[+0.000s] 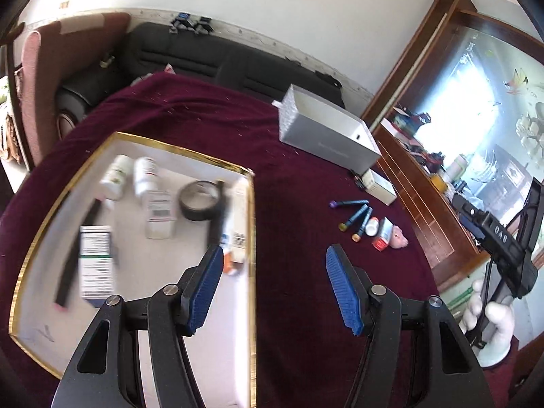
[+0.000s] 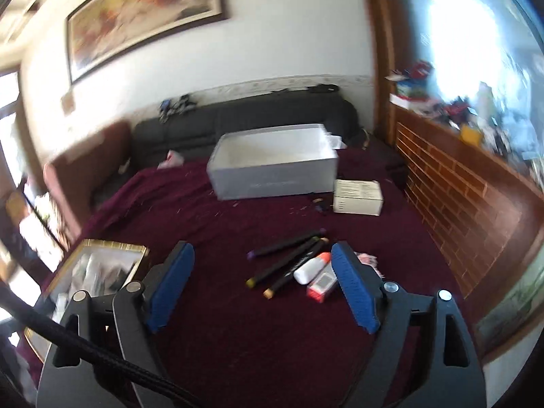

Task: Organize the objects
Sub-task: 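Withdraw both tools from the tray back over the remaining table items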

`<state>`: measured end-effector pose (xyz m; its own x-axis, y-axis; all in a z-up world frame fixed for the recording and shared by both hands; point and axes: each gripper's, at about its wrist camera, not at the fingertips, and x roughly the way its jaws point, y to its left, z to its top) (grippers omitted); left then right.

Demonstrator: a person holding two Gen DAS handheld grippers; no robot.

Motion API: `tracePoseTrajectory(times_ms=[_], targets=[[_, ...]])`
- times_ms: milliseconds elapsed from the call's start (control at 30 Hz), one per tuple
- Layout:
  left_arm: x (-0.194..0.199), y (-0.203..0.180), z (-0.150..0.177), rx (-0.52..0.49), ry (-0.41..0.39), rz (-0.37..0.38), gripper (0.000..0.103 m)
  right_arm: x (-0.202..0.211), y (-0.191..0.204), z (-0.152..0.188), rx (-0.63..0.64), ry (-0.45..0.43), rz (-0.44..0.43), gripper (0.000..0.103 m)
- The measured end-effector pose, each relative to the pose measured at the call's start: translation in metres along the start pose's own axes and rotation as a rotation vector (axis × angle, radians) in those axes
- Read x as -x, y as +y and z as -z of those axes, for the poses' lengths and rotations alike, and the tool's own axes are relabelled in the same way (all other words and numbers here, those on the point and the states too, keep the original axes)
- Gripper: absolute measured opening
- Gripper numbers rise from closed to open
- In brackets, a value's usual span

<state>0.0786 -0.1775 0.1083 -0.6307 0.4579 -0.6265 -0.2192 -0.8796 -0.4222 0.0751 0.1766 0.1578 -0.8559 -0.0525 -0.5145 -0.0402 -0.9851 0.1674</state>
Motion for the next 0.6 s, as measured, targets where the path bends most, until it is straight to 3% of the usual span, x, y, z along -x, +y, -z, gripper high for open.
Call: tracePoseTrajectory(times_ms=[133, 300, 500, 600], targets=[[-0.017, -0.023, -0.006, -0.029, 0.044, -0.001, 0.057, -0.025, -0.06, 0.0, -0.216, 0.028, -0.031, 0.083], [-0.041, -0.048, -0.024, -0.063, 0.073, -0.014, 0.057, -0.075, -0.117, 0.025, -0.454, 0.081, -0.027, 0.083], [-0.103, -0.09, -0.041, -0.181, 0.11, -0.061, 0.057, -0.102, -0.158, 0.046, -0.572, 0.107, -0.012, 0.083], [-0.152, -0.119, -0.049, -0.317, 0.141, -0.065, 0.056, -0.104, -0.164, 0.052, -0.571, 0.089, -0.025, 0.083]])
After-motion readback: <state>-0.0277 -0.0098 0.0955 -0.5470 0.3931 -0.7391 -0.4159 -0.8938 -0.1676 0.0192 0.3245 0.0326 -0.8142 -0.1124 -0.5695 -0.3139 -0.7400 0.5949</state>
